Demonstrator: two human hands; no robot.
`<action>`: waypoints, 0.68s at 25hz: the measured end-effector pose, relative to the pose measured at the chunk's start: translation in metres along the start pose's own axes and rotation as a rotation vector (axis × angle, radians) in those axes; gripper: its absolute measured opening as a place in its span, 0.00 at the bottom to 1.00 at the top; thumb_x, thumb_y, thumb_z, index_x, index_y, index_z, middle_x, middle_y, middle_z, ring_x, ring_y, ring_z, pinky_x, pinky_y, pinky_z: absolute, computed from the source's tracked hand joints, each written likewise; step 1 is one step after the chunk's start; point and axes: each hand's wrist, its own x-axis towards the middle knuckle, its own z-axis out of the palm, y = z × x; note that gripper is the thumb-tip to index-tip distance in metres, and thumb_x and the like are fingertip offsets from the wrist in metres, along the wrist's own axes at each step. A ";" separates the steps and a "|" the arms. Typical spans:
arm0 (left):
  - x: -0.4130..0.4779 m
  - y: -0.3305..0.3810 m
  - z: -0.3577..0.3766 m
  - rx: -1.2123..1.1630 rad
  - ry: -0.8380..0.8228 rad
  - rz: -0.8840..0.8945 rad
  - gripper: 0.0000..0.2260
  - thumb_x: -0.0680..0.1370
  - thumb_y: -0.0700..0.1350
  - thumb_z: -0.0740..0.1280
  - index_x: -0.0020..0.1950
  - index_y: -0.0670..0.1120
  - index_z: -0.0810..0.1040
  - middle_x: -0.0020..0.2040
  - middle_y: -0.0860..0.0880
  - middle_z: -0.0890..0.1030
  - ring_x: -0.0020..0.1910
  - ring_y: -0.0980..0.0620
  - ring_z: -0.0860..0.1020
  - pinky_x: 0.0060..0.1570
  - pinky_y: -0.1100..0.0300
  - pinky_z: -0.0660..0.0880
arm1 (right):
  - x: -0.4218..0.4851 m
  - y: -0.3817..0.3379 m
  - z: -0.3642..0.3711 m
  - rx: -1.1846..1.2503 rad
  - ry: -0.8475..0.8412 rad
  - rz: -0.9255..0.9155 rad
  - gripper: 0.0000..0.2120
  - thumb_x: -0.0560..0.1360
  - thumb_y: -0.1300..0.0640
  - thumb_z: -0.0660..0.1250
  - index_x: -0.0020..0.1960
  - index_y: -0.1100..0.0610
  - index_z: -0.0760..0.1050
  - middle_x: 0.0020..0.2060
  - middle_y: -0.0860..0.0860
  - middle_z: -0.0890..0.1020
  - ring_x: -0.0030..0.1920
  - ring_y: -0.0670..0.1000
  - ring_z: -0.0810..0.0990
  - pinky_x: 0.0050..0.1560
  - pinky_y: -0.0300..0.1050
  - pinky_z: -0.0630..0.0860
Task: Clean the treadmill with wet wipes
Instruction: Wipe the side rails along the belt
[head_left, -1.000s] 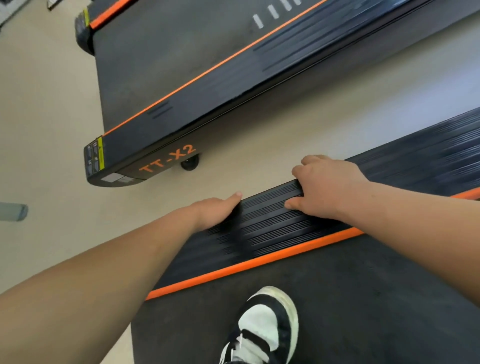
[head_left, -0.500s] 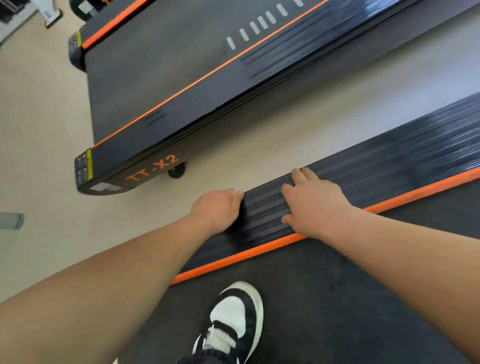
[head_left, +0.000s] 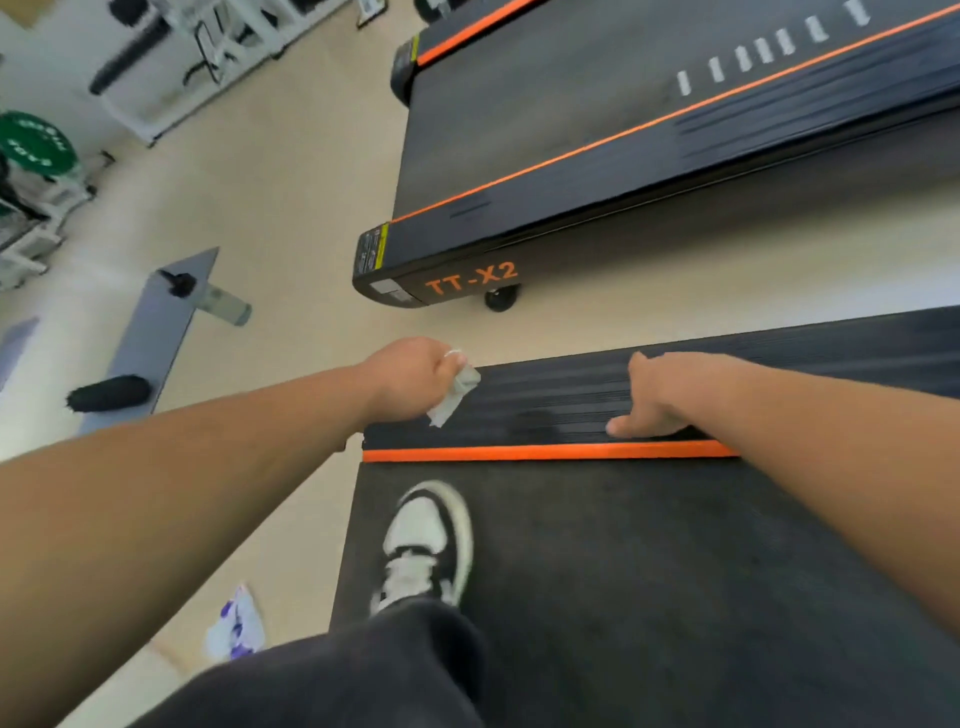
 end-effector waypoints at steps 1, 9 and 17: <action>0.001 -0.007 -0.003 -0.049 0.016 -0.013 0.20 0.87 0.51 0.51 0.49 0.44 0.79 0.44 0.46 0.81 0.41 0.61 0.76 0.41 0.65 0.69 | -0.001 0.002 0.000 -0.009 -0.003 0.008 0.50 0.72 0.26 0.62 0.82 0.54 0.52 0.75 0.54 0.70 0.72 0.60 0.72 0.68 0.59 0.73; 0.061 -0.074 0.039 -0.192 0.067 0.085 0.22 0.86 0.53 0.52 0.47 0.41 0.78 0.43 0.42 0.79 0.42 0.45 0.75 0.41 0.55 0.68 | 0.004 -0.039 -0.013 -0.133 0.225 -0.015 0.22 0.80 0.37 0.62 0.67 0.48 0.73 0.60 0.51 0.79 0.59 0.57 0.79 0.44 0.47 0.71; 0.143 -0.163 0.060 -0.022 0.283 0.207 0.18 0.86 0.54 0.48 0.50 0.49 0.74 0.55 0.44 0.81 0.57 0.40 0.77 0.49 0.52 0.70 | 0.073 -0.206 -0.029 0.091 0.196 -0.053 0.29 0.73 0.35 0.71 0.66 0.52 0.71 0.63 0.53 0.77 0.65 0.59 0.75 0.62 0.56 0.77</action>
